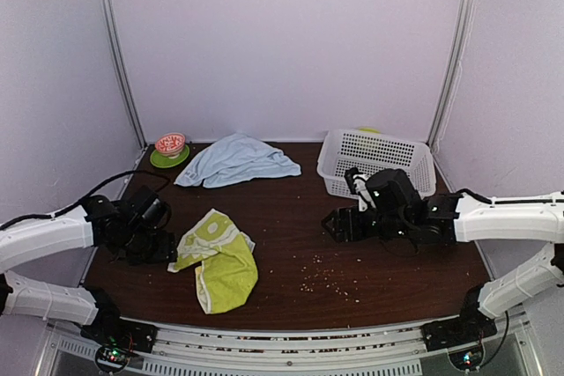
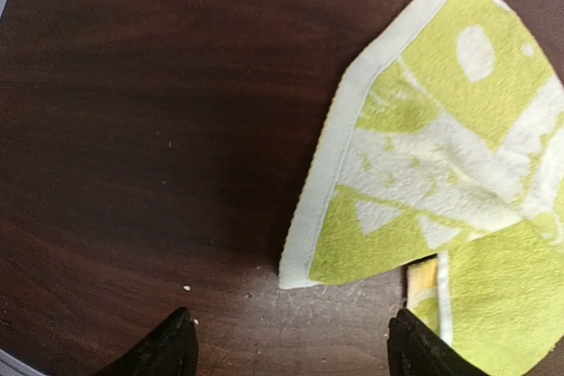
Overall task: Roll the towels
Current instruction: Pick up the towel from the center of the board.
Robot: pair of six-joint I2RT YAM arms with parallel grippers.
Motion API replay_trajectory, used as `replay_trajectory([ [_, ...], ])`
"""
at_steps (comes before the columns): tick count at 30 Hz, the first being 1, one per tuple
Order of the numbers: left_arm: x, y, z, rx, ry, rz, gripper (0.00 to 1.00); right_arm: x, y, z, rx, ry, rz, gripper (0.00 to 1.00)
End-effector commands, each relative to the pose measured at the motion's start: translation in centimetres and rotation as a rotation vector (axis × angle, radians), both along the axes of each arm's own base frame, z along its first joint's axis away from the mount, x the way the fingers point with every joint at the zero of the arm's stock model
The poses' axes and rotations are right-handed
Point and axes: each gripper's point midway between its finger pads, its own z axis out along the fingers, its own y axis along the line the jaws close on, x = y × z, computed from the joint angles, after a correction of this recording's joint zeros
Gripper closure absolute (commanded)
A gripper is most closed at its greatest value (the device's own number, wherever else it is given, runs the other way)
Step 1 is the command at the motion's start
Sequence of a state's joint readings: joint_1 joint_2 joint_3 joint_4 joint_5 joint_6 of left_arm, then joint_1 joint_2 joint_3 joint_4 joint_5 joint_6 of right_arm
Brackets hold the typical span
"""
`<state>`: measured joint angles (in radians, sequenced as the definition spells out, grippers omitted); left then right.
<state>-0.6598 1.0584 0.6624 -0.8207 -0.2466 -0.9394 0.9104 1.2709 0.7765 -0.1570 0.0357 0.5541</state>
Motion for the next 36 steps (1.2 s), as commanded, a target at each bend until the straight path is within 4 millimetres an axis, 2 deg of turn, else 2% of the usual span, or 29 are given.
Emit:
replay_trajectory([
  [1, 0.1, -0.3, -1.4, -0.056, -0.003, 0.042, 0.25, -1.7, 5.0, 0.5, -0.015, 0.002, 0.116, 0.16],
  [7, 1.3, -0.7, -4.2, -0.07, 0.045, 0.054, 0.29, -5.5, 11.9, -2.0, -0.091, 0.062, 0.297, 0.17],
  [11, 2.3, -1.5, -5.0, -0.087, 0.045, 0.038, 0.35, -7.4, 15.6, -4.9, -0.189, 0.096, 0.38, 0.17],
  [15, 2.9, -2.0, -5.2, -0.093, 0.042, 0.016, 0.49, -8.2, 18.4, -7.8, -0.189, 0.203, 0.403, 0.18],
  [18, 3.1, -2.2, -5.3, -0.095, 0.04, 0.003, 0.65, -8.2, 19.7, -9.2, -0.196, 0.253, 0.402, 0.22],
  [21, 3.2, -2.4, -5.4, -0.099, 0.038, -0.014, 0.77, -7.6, 19.5, -10.9, -0.254, 0.289, 0.37, 0.32],
  [25, 3.2, -2.9, -5.9, -0.109, 0.054, -0.037, 1.0, -6.5, 18.6, -12.1, -0.28, 0.311, 0.325, 0.66],
  [27, 3.1, -3.2, -6.0, -0.121, 0.062, -0.044, 1.0, -5.5, 17.9, -11.3, -0.28, 0.285, 0.296, 0.86],
  [28, 3.2, -3.5, -5.7, -0.132, 0.056, -0.055, 1.0, -4.8, 17.2, -10.2, -0.278, 0.254, 0.276, 0.96],
  [29, 3.2, -3.8, -5.4, -0.152, 0.045, -0.069, 1.0, -4.0, 16.1, -9.1, -0.288, 0.228, 0.252, 1.0],
  [32, 3.6, -5.7, -2.5, -0.24, -0.022, -0.131, 1.0, -2.2, 12.8, -4.8, -0.315, 0.125, 0.214, 1.0],
  [34, 3.7, -7.2, 0.5, -0.286, -0.084, -0.18, 1.0, -1.5, 9.4, -1.6, -0.365, 0.046, 0.193, 1.0],
  [36, 3.7, -9.1, 4.1, -0.338, -0.145, -0.236, 1.0, -1.5, 7.0, 2.2, -0.4, -0.031, 0.217, 1.0],
])
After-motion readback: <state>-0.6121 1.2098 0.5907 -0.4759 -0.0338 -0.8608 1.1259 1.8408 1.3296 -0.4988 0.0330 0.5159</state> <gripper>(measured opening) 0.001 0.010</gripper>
